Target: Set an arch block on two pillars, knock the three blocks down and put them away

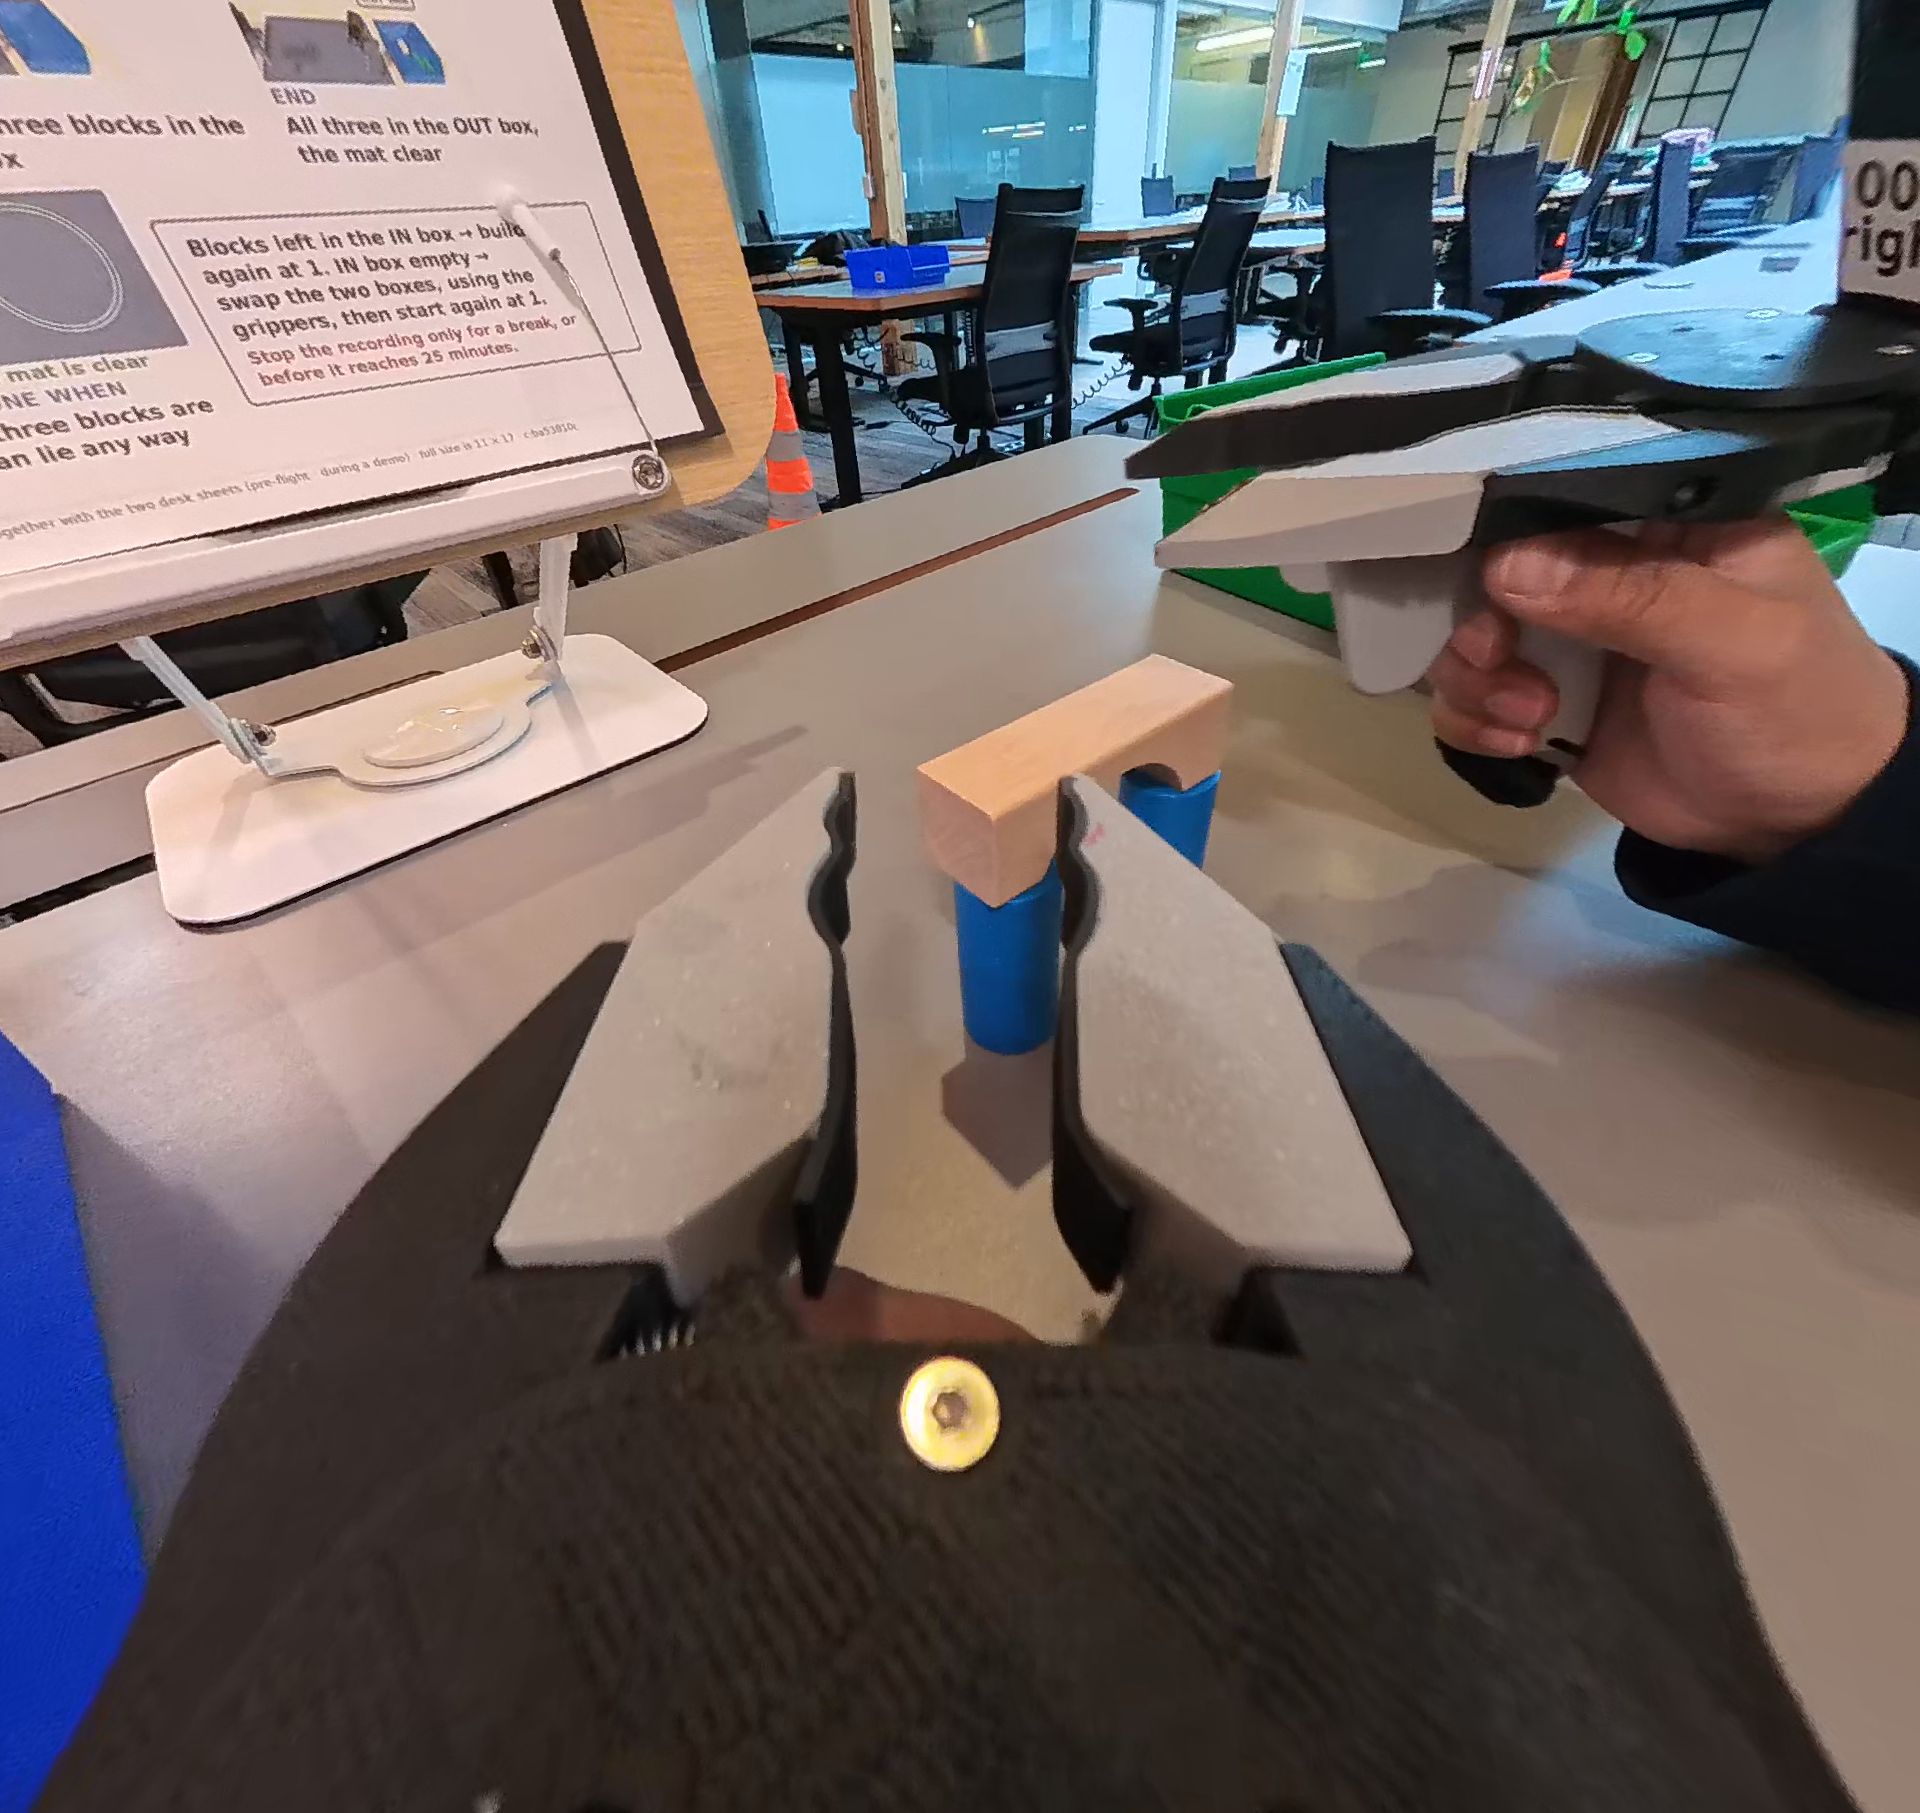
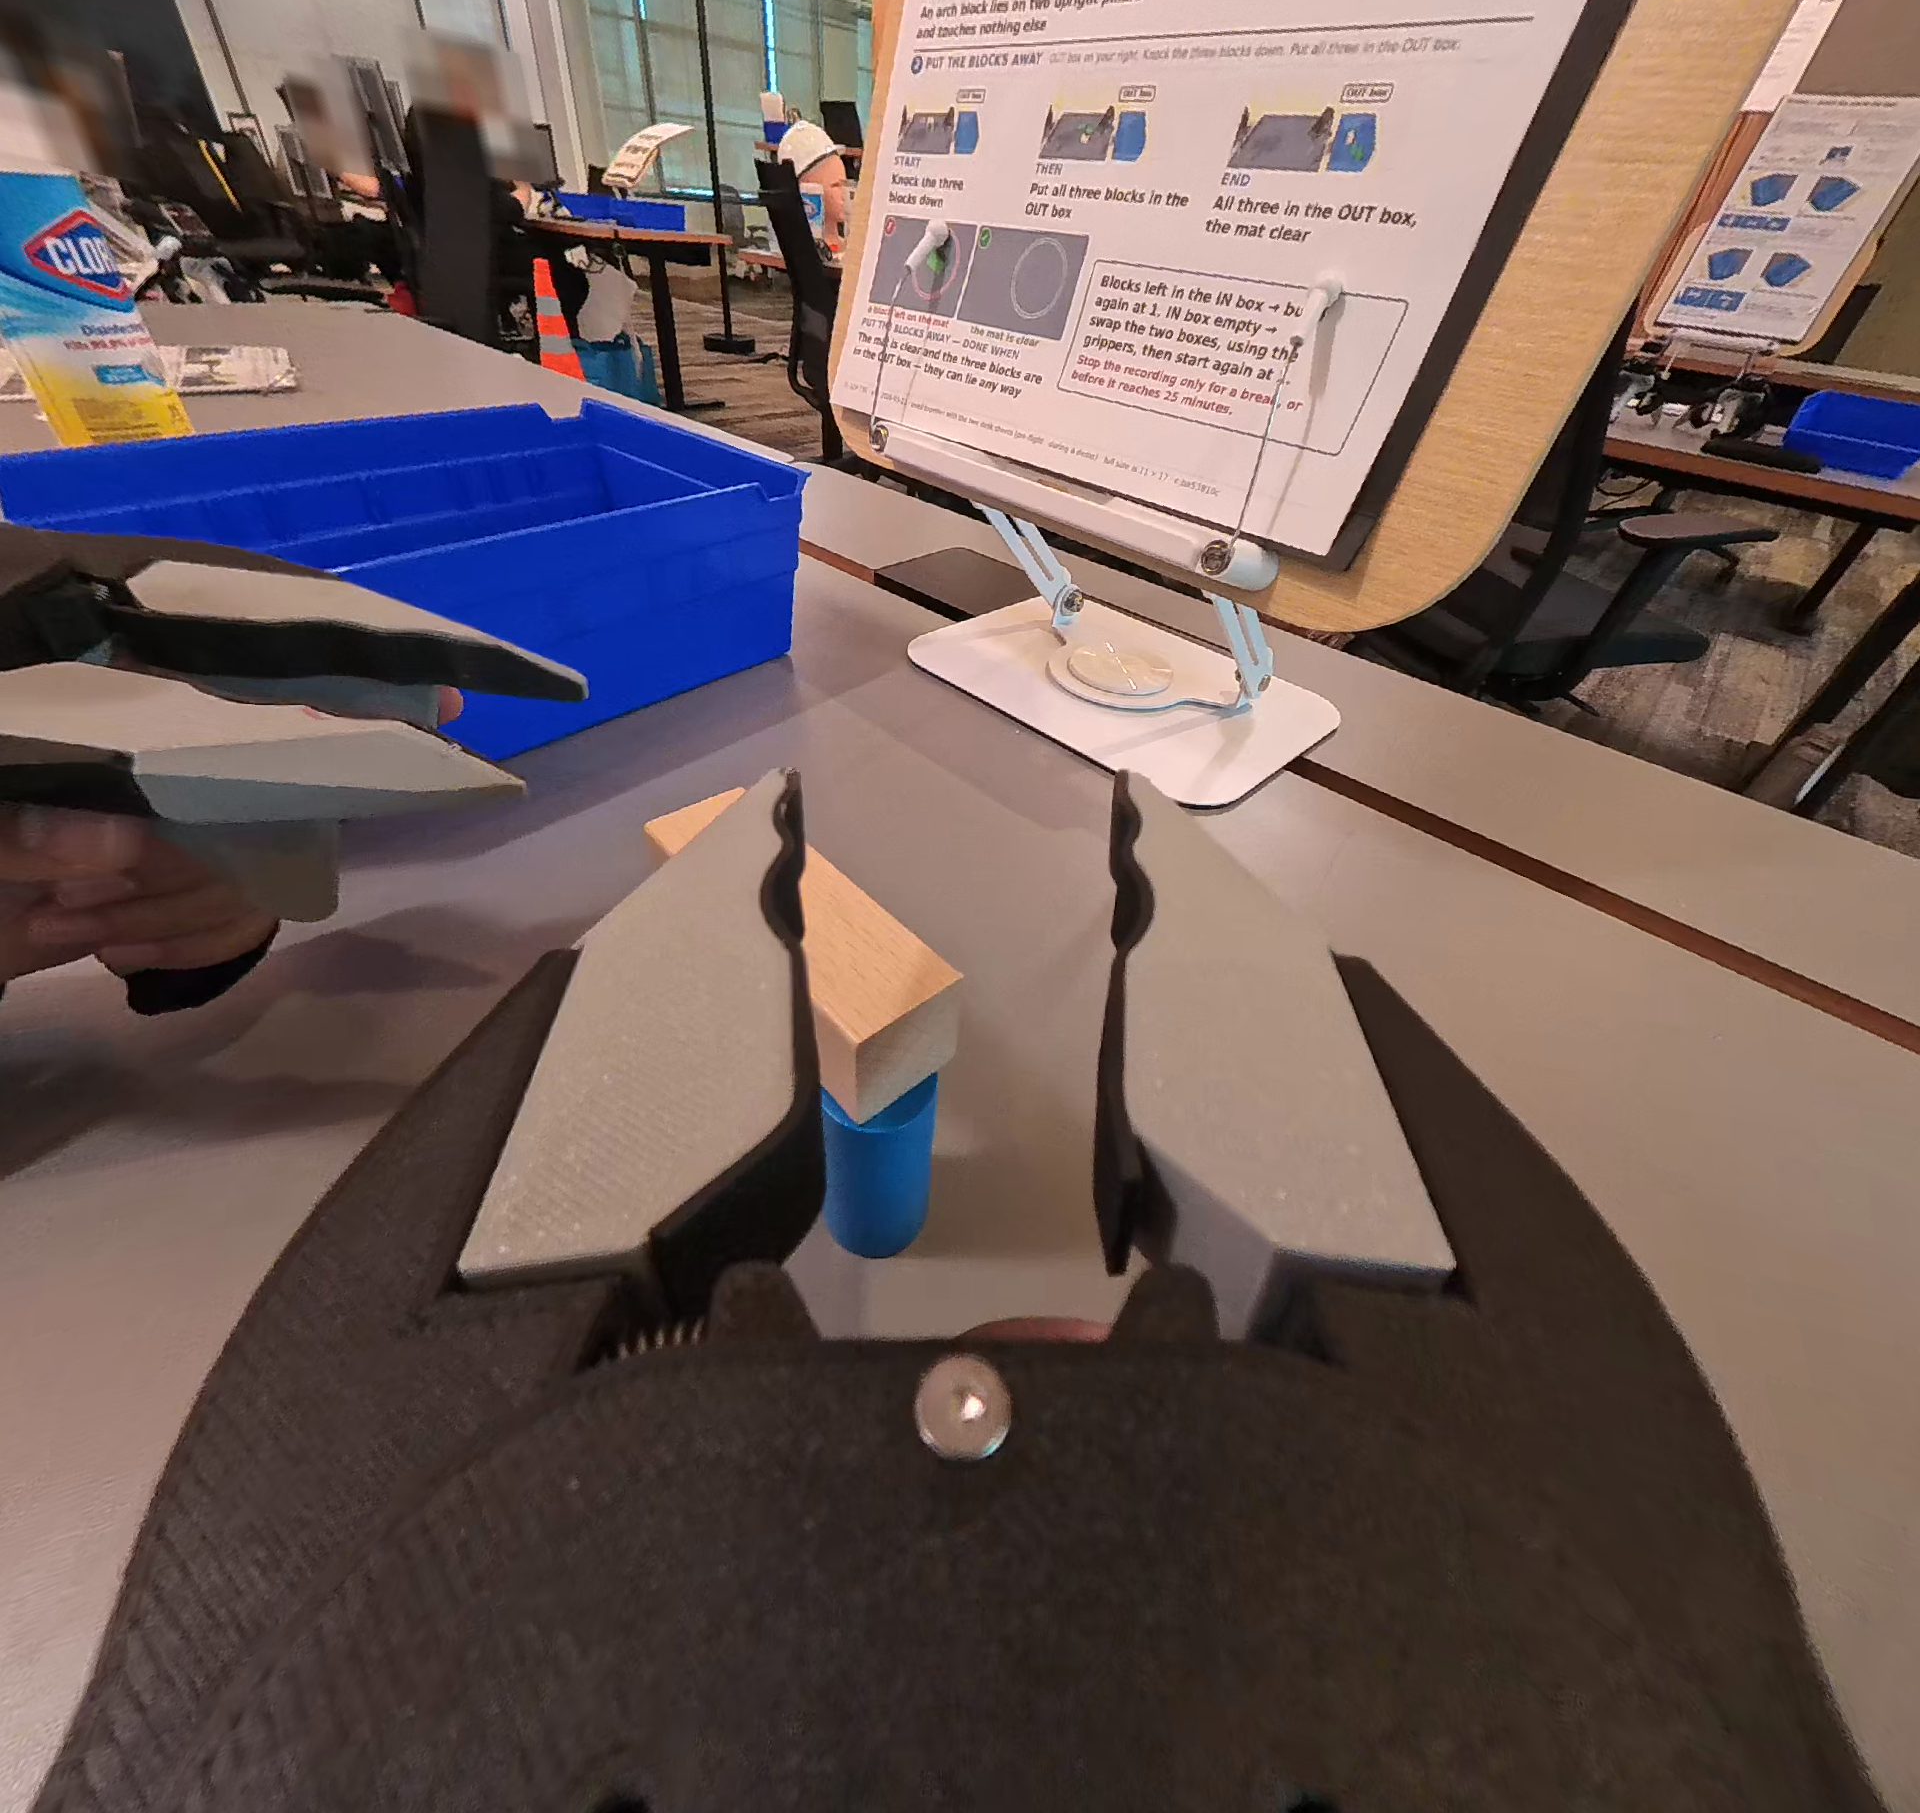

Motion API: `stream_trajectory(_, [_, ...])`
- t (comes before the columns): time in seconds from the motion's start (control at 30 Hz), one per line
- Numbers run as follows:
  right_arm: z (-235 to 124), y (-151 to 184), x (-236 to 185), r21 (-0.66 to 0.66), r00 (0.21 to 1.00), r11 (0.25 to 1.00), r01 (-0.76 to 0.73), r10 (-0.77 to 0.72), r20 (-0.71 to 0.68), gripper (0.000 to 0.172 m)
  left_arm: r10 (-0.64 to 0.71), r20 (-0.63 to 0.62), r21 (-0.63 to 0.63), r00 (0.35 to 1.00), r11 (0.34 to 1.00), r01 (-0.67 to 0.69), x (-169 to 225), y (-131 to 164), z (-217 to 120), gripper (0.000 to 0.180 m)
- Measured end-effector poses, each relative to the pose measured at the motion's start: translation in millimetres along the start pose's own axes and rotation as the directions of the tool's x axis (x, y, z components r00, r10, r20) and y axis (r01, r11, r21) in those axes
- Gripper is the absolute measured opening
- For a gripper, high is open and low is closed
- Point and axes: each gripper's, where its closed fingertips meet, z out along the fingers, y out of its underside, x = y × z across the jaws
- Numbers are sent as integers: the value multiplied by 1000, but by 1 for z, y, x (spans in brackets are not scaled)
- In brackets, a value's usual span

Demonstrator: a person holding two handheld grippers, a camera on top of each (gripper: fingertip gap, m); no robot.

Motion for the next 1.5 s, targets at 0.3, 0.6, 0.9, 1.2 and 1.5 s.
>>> stream_trajectory(0.3, [0,2,2,-5,1000,1000,10,-10,-14,56,6,-2,-5,1000,1000,-6,2,2,1,36])
stream_trajectory(0.6, [1,2,0,-4,1000,1000,16,-16,-9,56,13,4,-9,1000,1000,-13,1,3,2,35])
stream_trajectory(0.9, [0,1,0,-1,1000,1000,20,-20,-16,55,10,14,5,1000,1000,-10,0,0,0,35])
stream_trajectory(1.2, [0,2,-2,-3,1000,1000,24,-24,-13,55,13,18,2,1000,1000,-13,0,2,0,34])
stream_trajectory(1.5, [0,-1,-5,5,1000,1000,31,-31,-5,55,16,22,-2,1000,1000,-16,-1,3,0,34])
